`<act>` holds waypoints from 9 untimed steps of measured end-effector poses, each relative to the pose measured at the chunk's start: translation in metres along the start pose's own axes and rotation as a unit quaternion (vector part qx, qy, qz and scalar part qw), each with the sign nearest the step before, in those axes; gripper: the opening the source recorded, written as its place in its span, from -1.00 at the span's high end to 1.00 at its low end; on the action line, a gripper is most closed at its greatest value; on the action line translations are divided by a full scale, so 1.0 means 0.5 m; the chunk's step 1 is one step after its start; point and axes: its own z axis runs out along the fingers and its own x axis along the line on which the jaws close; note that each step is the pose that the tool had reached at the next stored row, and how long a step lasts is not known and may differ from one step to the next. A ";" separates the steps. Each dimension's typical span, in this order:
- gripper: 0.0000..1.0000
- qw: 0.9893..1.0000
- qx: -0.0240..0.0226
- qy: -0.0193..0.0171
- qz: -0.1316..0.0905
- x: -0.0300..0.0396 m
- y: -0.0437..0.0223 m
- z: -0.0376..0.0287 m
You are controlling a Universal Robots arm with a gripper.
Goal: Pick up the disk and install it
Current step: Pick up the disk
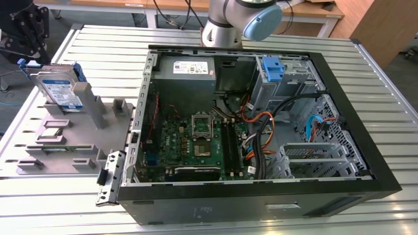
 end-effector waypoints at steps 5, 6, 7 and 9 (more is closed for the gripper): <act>0.79 1.000 0.000 0.000 0.000 0.000 0.000 0.000; 0.79 1.000 0.000 0.000 0.000 0.000 0.000 0.000; 0.79 1.000 0.000 0.000 0.000 0.000 0.000 0.000; 0.79 1.000 0.000 0.000 0.000 0.000 0.000 0.000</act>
